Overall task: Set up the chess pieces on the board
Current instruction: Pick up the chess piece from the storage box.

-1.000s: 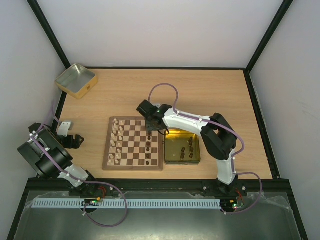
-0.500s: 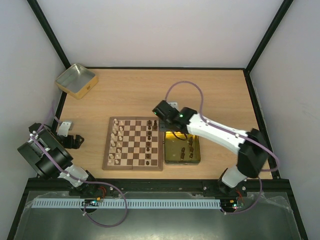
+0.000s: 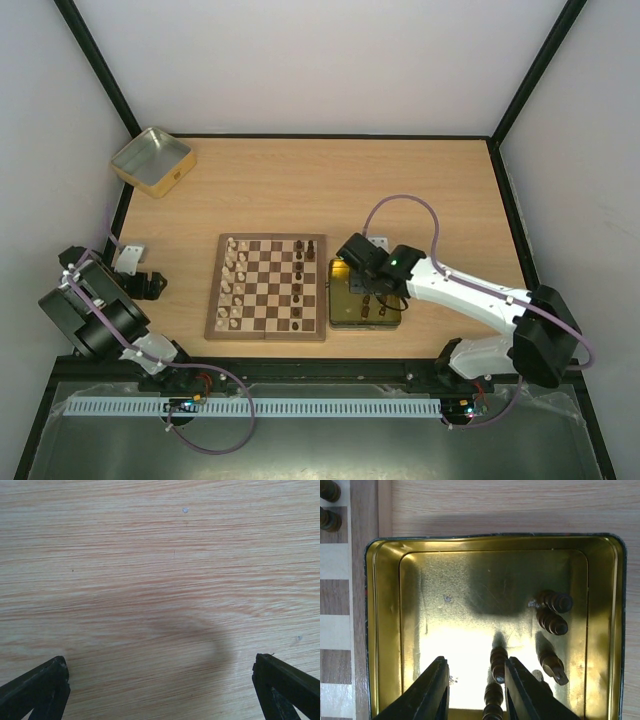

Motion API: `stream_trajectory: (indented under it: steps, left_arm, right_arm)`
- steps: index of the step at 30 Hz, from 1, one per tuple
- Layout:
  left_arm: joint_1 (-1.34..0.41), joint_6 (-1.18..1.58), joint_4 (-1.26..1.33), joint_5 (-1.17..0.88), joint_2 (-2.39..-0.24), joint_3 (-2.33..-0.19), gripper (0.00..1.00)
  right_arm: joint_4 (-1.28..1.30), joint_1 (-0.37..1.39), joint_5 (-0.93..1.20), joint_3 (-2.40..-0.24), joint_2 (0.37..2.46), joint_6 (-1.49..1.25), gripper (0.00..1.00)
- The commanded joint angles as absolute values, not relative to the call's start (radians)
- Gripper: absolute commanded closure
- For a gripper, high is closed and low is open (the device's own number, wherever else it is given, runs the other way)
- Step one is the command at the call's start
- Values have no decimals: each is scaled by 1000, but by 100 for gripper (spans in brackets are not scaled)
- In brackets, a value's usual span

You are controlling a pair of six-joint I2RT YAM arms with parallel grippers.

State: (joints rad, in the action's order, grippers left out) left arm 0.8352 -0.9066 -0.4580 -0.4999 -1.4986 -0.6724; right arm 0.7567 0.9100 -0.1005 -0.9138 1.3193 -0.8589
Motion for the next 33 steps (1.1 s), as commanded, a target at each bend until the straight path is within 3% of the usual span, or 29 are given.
stream_trajectory:
  steps: [1, 33]
  left_arm:
    - [833, -867, -606, -387, -1519, -613, 1]
    - [824, -854, -614, -387, -1476, -597, 1]
  right_arm:
    - [749, 910, -95, -877, 1287, -887, 71]
    - [587, 937, -60, -712, 1327, -911, 74]
